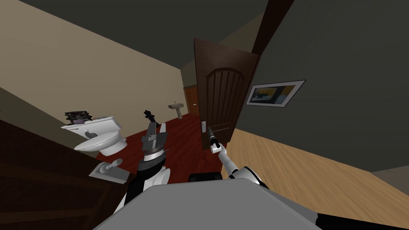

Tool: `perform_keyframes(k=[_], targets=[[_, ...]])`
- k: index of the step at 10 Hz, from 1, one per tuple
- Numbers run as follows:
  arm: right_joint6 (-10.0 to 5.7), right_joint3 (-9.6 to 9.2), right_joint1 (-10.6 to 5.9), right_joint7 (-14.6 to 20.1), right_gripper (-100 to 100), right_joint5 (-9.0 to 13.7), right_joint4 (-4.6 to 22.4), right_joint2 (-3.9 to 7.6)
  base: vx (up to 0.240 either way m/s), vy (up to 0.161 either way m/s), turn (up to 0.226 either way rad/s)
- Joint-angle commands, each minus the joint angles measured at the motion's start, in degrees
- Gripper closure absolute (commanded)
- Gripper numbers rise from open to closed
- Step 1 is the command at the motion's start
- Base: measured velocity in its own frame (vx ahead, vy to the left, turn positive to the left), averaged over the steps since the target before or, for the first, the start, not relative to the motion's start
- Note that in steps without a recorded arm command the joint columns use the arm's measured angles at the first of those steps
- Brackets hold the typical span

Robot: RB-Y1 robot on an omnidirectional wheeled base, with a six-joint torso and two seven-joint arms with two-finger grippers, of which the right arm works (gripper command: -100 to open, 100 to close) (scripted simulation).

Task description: Push the door open

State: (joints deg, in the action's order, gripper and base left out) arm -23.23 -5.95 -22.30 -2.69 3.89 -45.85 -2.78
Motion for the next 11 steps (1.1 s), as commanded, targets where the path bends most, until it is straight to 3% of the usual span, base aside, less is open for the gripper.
perform_keyframes(k=[1,5,9,10,11], targets=[[0.01,0.0,0.0,0.0,-100,0.0,-0.01,0.0,-0.01,0.02,-0.015],[0.0,0.0,0.0,0.03,-100,-0.03,0.01,-0.03,-0.008,0.015,-0.012],[-0.05,0.18,-0.08,0.01,-100,0.04,0.12,2.6,0.157,-0.061,0.006],[-0.09,0.32,-0.15,-0.01,-100,0.09,0.21,3.73,0.191,-0.029,0.02],[-0.12,0.4,-0.19,-0.02,-100,0.12,0.26,4.06,0.207,0.026,0.02]])
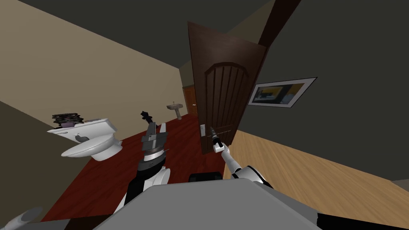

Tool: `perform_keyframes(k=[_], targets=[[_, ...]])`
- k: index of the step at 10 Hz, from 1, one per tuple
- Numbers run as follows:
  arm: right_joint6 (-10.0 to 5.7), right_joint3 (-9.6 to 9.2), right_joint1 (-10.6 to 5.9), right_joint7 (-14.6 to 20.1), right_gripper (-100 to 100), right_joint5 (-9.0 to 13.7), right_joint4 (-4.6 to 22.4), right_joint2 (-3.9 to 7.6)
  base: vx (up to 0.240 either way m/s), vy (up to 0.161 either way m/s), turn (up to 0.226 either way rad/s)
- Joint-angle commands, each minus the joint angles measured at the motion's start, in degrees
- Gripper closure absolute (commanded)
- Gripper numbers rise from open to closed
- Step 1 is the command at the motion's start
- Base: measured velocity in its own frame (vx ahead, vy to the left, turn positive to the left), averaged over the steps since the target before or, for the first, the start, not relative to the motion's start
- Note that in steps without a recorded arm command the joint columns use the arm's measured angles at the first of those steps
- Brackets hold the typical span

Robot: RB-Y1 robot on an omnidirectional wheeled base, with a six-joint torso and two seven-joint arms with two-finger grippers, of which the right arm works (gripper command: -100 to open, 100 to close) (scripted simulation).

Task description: Push the door open

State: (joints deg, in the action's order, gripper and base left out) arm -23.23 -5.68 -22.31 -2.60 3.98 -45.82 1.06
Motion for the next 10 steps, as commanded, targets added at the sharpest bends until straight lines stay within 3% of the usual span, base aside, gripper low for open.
perform_keyframes(k=[1,3,5,6,7,10], targets=[[-0.15,0.22,-0.21,-0.11,-100,0.06,0.29,0.35,0.18,0.093,0.019],[-0.22,0.45,-0.32,-0.14,-100,0.14,0.44,-0.4,0.096,0.14,0.023],[-0.28,0.66,-0.41,-0.16,-100,0.21,0.56,-2.56,0.066,0.171,0.028],[0.09,0.52,-0.14,-0.09,-100,0.18,-0.09,-1.85,0.014,0.074,-0.003],[0.09,0.52,-0.14,-0.09,100,0.18,-0.09,-1.85,-0.002,-0.006,0.002],[0.09,0.52,-0.14,-0.09,100,0.18,-0.09,-1.85,-0.006,-0.019,0.016]])
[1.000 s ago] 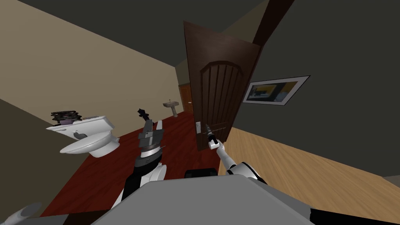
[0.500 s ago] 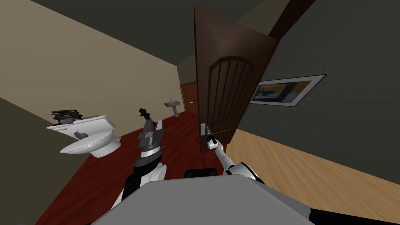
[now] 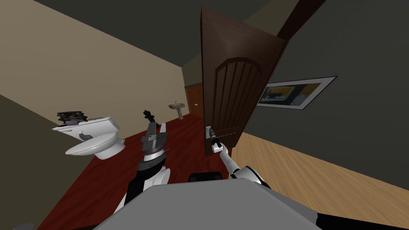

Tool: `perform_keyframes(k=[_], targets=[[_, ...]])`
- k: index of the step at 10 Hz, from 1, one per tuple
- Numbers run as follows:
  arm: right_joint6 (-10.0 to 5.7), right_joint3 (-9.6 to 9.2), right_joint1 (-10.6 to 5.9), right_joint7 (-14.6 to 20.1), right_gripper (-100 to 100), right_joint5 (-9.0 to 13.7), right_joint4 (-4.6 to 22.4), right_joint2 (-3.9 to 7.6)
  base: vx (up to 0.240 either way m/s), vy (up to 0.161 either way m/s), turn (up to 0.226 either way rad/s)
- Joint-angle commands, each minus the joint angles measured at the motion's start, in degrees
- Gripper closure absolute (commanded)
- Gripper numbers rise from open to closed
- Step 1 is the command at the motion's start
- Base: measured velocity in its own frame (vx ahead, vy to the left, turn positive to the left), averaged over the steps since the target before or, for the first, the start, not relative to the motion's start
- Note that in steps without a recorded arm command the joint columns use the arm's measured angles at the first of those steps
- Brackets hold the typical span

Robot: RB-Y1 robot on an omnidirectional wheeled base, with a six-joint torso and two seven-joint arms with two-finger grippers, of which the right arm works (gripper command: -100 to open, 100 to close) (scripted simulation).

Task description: Push the door open

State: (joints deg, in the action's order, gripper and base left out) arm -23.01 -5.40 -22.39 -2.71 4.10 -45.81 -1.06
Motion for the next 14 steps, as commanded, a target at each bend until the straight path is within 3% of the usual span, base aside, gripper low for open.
perform_keyframes(k=[1,2,3,7,10,14], targets=[[-0.12,0.24,-0.06,0.02,100,0.06,-0.11,0.27,0.0,0.0,0.0],[-0.12,0.24,-0.06,0.02,100,0.06,-0.11,0.27,0.0,0.0,0.0],[-0.05,0.94,0.02,-0.24,100,0.26,0.02,1.43,0.085,0.072,-0.033],[-0.16,3.14,0.03,-0.79,100,0.88,0.04,3.02,0.152,0.174,-0.073],[-0.21,4.21,0.03,-1.06,100,1.18,0.05,3.17,0.153,0.097,-0.04],[-0.33,6.53,0.04,-1.64,100,1.83,0.07,2.05,0.137,0.129,-0.08]])
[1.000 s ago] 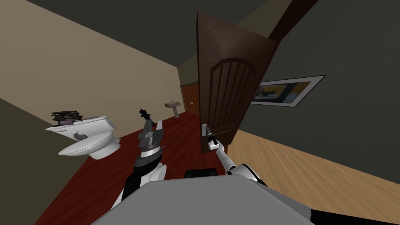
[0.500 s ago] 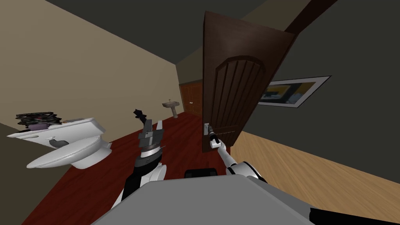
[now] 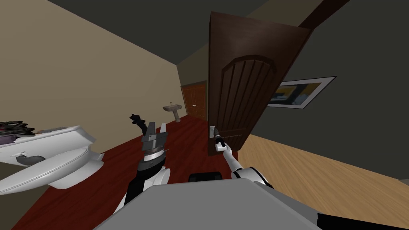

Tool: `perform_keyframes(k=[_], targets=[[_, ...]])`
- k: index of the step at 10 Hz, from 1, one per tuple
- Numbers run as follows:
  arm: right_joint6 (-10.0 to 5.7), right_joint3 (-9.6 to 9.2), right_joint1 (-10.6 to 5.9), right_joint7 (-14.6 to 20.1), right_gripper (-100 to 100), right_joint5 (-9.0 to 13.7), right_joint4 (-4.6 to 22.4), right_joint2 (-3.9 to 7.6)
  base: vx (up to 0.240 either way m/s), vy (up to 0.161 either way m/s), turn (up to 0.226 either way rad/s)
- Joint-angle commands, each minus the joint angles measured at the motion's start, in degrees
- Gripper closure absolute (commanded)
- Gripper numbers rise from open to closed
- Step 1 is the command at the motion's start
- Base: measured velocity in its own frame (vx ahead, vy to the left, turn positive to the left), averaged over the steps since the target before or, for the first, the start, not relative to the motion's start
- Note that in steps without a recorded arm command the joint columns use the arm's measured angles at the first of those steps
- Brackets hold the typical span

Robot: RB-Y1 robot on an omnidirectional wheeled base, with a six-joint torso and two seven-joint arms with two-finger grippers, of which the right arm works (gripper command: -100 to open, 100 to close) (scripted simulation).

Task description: Push the door open

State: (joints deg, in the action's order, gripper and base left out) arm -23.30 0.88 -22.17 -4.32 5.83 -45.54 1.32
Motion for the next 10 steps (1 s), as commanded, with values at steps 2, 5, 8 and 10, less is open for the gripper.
perform_keyframes(k=[2,5,8,10], targets=[[-0.03,0.53,0.03,-0.04,100,0.16,0.0,-0.19,0.085,0.074,-0.053],[-0.16,2.23,-0.07,-0.39,100,0.62,0.08,1.18,0.123,0.094,-0.051],[-0.23,3.75,-0.13,-0.76,100,1.03,0.22,1.87,0.16,0.114,-0.058],[-0.27,4.72,-0.17,-0.99,100,1.29,0.31,2.1,0.15,0.11,-0.053]])
